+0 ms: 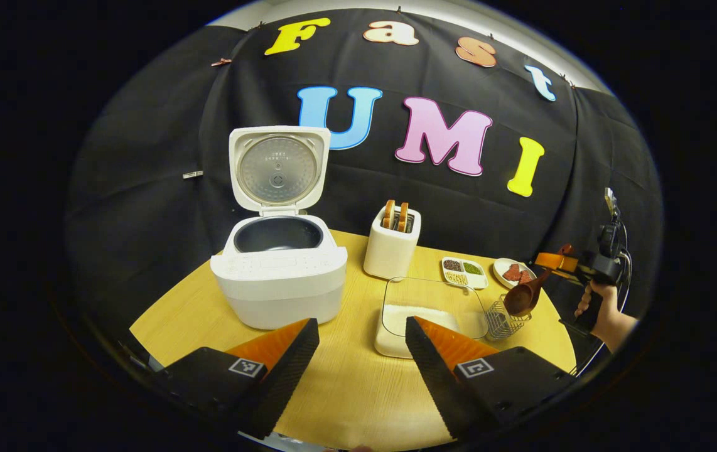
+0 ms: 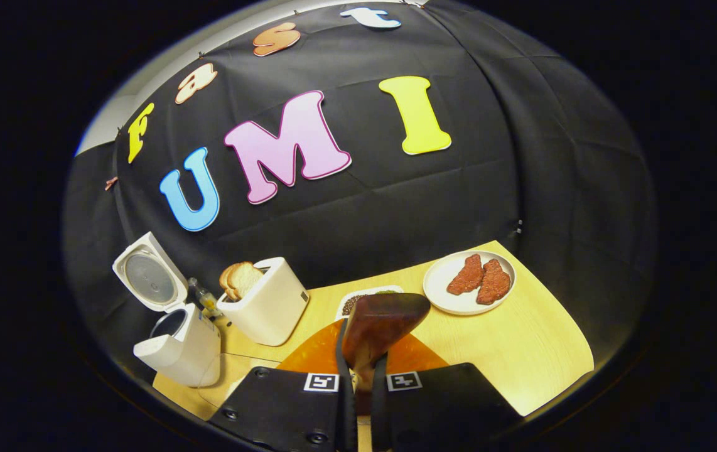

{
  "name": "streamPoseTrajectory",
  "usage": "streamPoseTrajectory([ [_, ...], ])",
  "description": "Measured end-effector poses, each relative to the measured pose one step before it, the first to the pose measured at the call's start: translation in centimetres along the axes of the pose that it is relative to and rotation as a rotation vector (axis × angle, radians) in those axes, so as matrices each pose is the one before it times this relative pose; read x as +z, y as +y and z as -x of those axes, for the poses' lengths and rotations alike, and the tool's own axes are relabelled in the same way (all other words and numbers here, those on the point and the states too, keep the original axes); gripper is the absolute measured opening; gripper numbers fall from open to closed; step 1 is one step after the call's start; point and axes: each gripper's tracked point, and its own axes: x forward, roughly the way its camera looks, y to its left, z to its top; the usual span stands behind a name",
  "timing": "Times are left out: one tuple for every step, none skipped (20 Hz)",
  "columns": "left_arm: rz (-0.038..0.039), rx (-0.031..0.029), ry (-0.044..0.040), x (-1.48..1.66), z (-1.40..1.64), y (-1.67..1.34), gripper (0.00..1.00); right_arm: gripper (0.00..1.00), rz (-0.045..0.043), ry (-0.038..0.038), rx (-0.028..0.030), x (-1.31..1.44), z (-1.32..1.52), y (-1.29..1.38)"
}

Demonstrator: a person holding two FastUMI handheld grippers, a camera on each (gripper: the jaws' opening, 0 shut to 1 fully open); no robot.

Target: Close the left gripper, press the button to open the rice cooker; take a wooden spoon from the chopstick holder with the right hand, scoop a spoonful of rice and pour it into the rice cooker, then put the wooden spoon back into the chopstick holder.

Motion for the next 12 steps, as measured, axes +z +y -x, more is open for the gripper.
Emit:
streamPoseTrajectory([
  [-0.01039, 0.01099, -0.00990, 0.474, -0.050, 0.042, 0.96, 0.13, 0.01001, 0.01850, -0.00012, -0.964, -0.409, -0.265],
  [-0.01183, 0.01509, -0.00868, 0.323, -0.100, 0.187, 0.96, 0.13, 0.00215, 0.01471, 0.00046, -0.886, -0.433, -0.190],
  [-0.00679, 0.01388, -0.01330, 0.575, -0.036, 0.336, 0.96, 0.13, -0.00357, 0.01309, 0.00381, -0.654, -0.391, -0.034],
  [-0.00179, 0.01361, -0.01089, 0.491, -0.004, 0.257, 0.96, 0.13, -0.00707, 0.01412, 0.00126, -0.699, -0.385, -0.027],
  [0.00339, 0.01397, -0.01378, 0.664, 0.085, 0.306, 0.96, 0.13, -0.00888, 0.01217, -0.00520, -0.576, -0.364, -0.264],
  [0.00478, 0.01172, -0.01472, 0.603, 0.121, 0.205, 0.96, 0.15, -0.01042, 0.00749, -0.00690, -0.495, -0.372, -0.110],
  [0.00194, 0.01494, -0.01583, 0.750, 0.139, 0.356, 0.96, 0.16, -0.00526, 0.00604, -0.00826, -0.370, -0.249, -0.196],
  [0.00264, 0.01627, -0.01466, 0.511, 0.285, 0.428, 0.95, 0.18, -0.00114, 0.00998, -0.00723, -0.439, -0.187, -0.267],
  [0.00679, 0.01482, -0.01518, 0.753, 0.234, 0.447, 0.95, 0.20, -0.00470, 0.00012, 0.00567, -0.009, 0.197, 0.153],
  [0.01134, 0.01120, -0.01511, 0.530, 0.046, 0.294, 0.95, 0.22, 0.00152, -0.00862, -0.00404, 0.243, 0.045, 0.068],
  [0.01133, 0.01078, -0.01152, 0.575, 0.088, 0.301, 0.96, 0.23, 0.00448, -0.01312, 0.00248, 0.345, 0.255, -0.053],
  [0.00676, 0.01186, -0.00915, 0.523, -0.005, 0.247, 0.96, 0.27, 0.00390, -0.01155, 0.00254, 0.403, 0.145, 0.135],
])
